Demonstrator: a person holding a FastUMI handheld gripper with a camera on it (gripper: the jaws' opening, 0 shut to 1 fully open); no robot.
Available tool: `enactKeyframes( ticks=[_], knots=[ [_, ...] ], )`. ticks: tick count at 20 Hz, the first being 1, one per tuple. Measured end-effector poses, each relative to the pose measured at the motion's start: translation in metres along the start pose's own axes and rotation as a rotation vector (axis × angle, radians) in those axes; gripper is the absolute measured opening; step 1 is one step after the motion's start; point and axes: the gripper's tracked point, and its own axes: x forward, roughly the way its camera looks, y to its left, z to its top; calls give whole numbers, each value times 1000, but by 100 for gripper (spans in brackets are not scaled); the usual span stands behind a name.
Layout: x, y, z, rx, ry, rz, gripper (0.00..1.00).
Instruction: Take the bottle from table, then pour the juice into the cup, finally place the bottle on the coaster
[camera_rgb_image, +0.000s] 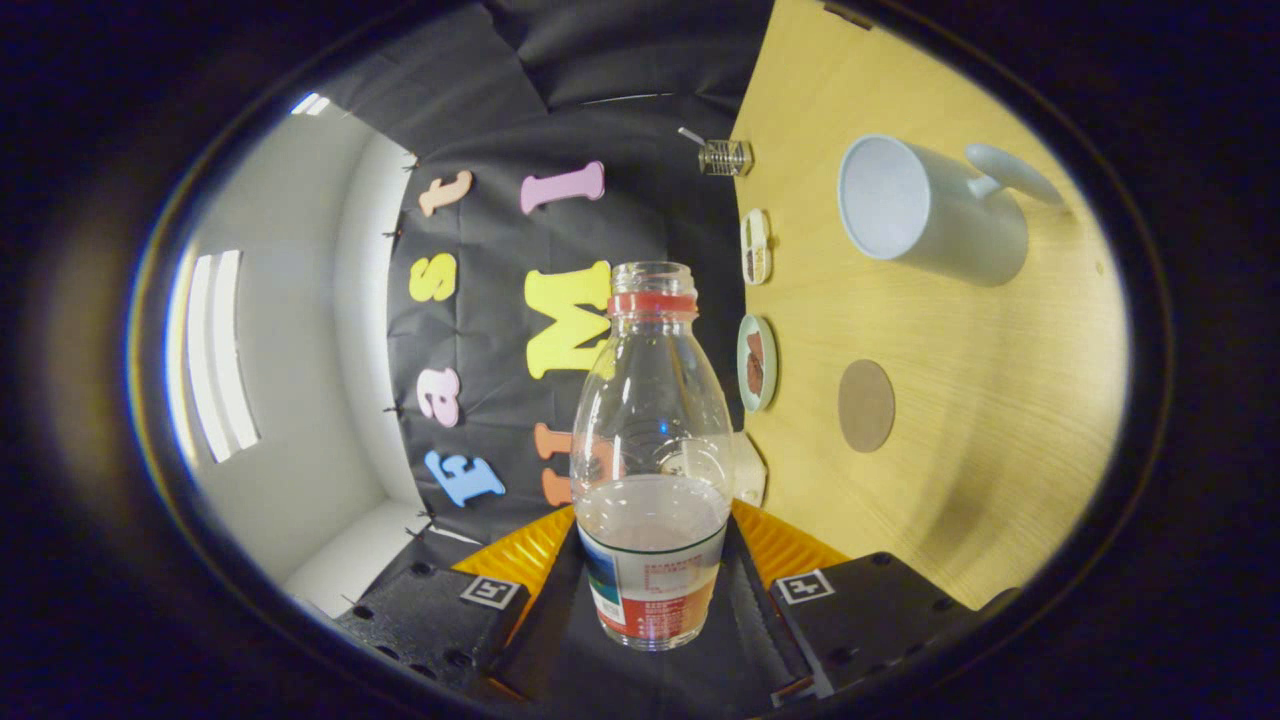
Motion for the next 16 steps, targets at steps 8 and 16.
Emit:
enactKeyframes(
  ticks=[8,16],
  knots=[
    [1,-9,7,106,10,-21,78],
    [0,-9,15,123,5,-4,78]
  ],
)
